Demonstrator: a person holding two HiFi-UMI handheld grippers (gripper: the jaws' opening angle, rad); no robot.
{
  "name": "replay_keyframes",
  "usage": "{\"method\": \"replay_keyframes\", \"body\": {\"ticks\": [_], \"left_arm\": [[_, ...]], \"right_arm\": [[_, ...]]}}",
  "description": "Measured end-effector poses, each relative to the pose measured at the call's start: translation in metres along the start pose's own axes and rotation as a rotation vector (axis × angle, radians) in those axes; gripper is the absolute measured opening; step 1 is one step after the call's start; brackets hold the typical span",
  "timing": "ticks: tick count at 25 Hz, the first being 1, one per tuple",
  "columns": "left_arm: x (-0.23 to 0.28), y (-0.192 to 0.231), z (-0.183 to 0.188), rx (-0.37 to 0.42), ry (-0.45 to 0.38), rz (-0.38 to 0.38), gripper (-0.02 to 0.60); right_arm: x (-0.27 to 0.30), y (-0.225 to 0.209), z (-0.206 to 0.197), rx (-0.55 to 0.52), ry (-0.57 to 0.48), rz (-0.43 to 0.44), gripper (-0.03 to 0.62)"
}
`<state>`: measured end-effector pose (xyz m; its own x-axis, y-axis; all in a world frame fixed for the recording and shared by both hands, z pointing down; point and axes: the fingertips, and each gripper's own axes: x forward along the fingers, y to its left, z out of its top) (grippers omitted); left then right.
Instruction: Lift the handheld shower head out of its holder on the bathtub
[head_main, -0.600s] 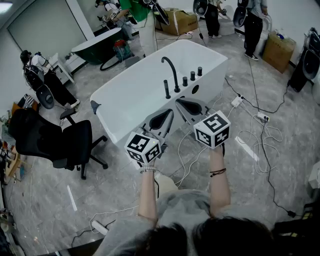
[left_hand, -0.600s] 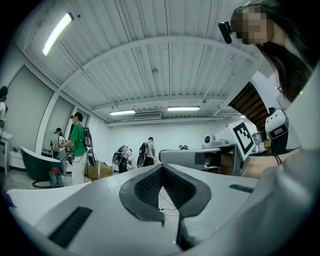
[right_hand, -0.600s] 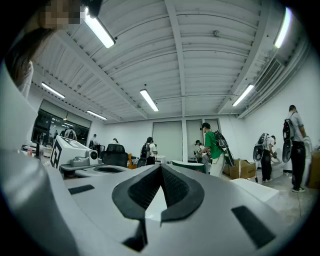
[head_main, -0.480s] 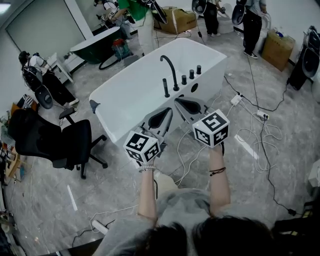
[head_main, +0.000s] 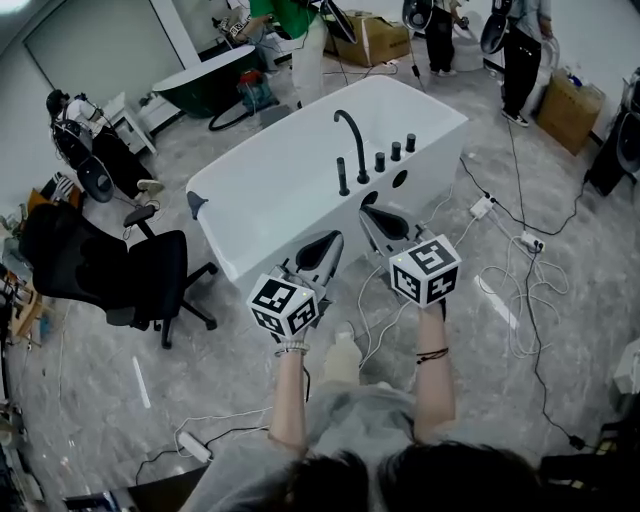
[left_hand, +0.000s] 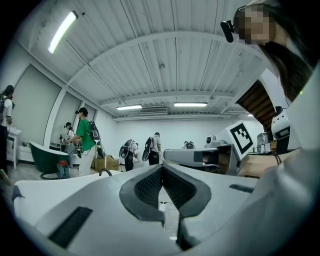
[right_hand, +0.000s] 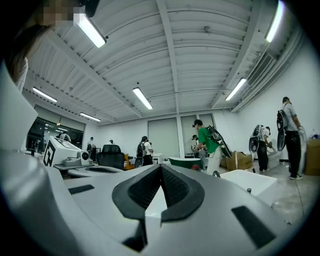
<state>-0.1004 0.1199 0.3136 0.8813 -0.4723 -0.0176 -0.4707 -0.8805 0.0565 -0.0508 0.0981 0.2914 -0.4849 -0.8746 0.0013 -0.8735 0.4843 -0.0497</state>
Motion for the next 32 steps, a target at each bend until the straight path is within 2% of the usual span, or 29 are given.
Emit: {"method": "replay_keyframes", "body": {"ticks": [12,23,32], "left_arm": [[0.037,0.048,-0.034,-0.086,0.028,0.031,0.005],[0.094,0.146,-0.048,-0.125,0.056,0.079,0.005],[0.140,0.207,-0.061,-0.160,0.100,0.045,0.005]], "right_arm": [[0.041,-0.052,-0.028,0.083,0.017,-0.059,0.002],[0.131,-0.101,-0.054,0.116,0.073,-0.022,0.002],[0.190,-0.153,-0.068,0.163,0.121,-0.056,0.002]]}}
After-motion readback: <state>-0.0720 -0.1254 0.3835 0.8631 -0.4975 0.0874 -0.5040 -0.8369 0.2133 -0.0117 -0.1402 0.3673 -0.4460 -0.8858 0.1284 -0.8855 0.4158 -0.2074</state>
